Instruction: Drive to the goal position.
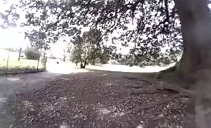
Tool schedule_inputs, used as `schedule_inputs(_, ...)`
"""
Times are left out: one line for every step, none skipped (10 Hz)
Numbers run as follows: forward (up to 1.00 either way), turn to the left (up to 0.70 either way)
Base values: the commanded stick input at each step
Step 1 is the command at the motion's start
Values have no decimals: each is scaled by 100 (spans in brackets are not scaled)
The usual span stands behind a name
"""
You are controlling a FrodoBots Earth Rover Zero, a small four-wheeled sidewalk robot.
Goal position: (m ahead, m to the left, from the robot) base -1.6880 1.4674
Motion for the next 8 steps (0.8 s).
schedule_inputs(0,70)
schedule_inputs(0,70)
schedule_inputs(3,70)
schedule_inputs(2,70)
schedule_inputs(0,70)
schedule_inputs(0,70)
schedule_inputs(0,70)
schedule_inputs(0,70)
